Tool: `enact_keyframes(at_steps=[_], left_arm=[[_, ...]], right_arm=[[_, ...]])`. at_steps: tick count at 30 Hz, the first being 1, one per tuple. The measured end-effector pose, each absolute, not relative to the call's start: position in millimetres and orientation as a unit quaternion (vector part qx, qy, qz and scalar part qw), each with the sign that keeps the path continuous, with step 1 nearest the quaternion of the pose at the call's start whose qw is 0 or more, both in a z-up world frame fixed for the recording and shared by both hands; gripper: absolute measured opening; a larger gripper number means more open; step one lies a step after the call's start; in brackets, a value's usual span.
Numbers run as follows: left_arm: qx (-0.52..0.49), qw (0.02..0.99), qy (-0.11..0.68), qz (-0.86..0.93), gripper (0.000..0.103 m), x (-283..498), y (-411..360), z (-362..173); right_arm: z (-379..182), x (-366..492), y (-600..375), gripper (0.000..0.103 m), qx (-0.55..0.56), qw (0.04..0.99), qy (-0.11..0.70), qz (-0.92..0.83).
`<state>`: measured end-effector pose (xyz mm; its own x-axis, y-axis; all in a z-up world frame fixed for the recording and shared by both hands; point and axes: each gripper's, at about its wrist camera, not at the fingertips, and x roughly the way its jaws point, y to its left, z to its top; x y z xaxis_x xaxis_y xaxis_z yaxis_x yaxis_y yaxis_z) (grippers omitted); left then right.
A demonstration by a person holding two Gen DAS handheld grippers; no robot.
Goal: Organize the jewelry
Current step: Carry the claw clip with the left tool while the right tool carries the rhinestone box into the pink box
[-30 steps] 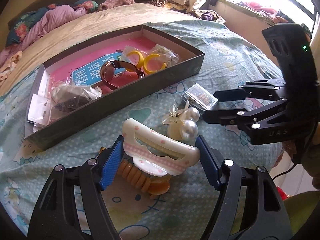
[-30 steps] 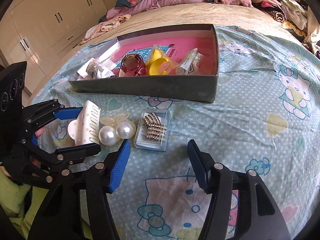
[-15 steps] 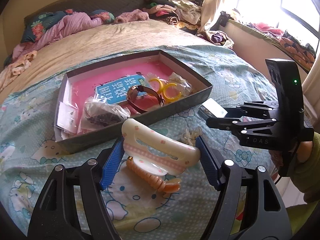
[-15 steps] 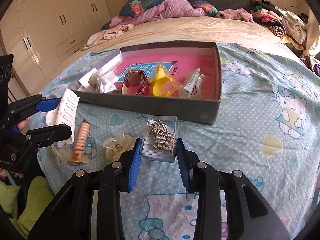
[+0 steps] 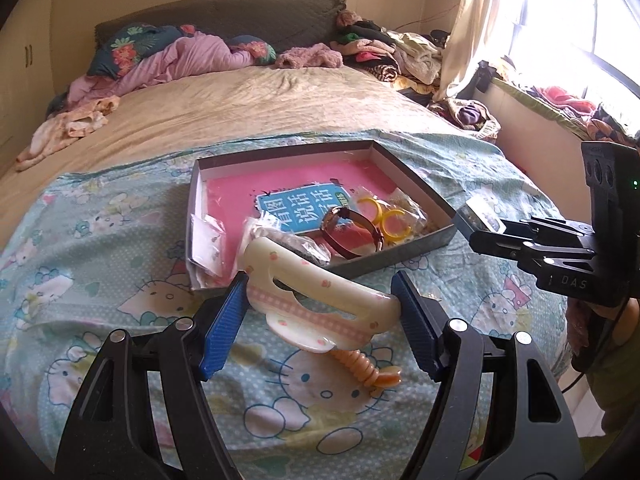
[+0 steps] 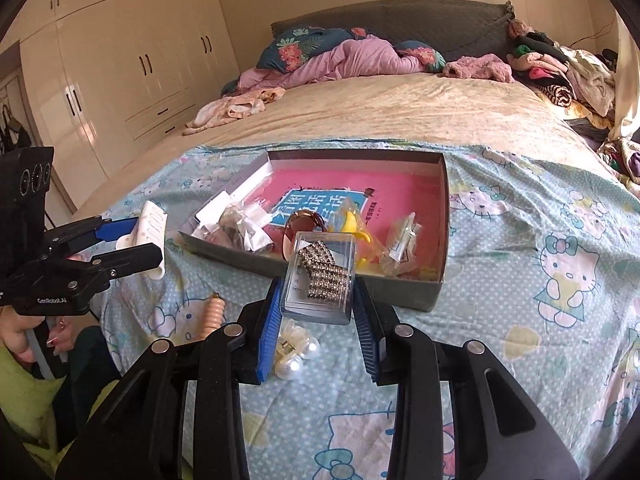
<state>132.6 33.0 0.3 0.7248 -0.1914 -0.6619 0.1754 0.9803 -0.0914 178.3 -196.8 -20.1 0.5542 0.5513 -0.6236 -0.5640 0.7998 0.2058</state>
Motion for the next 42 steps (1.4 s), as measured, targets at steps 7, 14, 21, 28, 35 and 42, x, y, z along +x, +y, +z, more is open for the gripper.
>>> enact_keyframes(at_steps=[7,14,21,28,35,42], left_arm=[[-0.023,0.935,0.347,-0.068,0.064,133,54,7],[-0.033,0.935,0.350,-0.052,0.064,144,67,7],[-0.054,0.931,0.356,-0.058,0.064,161,68,3],[-0.044,0.929,0.361,-0.072,0.064,182,53,0],[-0.032,0.925,0.369,-0.089,0.064,202,31,-5],[-0.017,0.919,0.378,-0.110,0.064,218,5,-12]], right_arm=[[-11,185,-190,0.033,-0.008,0.884,0.338,0.323],[-6,196,-188,0.033,-0.002,0.887,0.331,0.323],[-4,207,-192,0.033,0.001,0.892,0.324,0.313],[-5,218,-204,0.033,0.012,0.898,0.322,0.299],[-9,228,-215,0.033,0.021,0.902,0.324,0.283],[-13,236,-221,0.033,0.023,0.905,0.328,0.269]])
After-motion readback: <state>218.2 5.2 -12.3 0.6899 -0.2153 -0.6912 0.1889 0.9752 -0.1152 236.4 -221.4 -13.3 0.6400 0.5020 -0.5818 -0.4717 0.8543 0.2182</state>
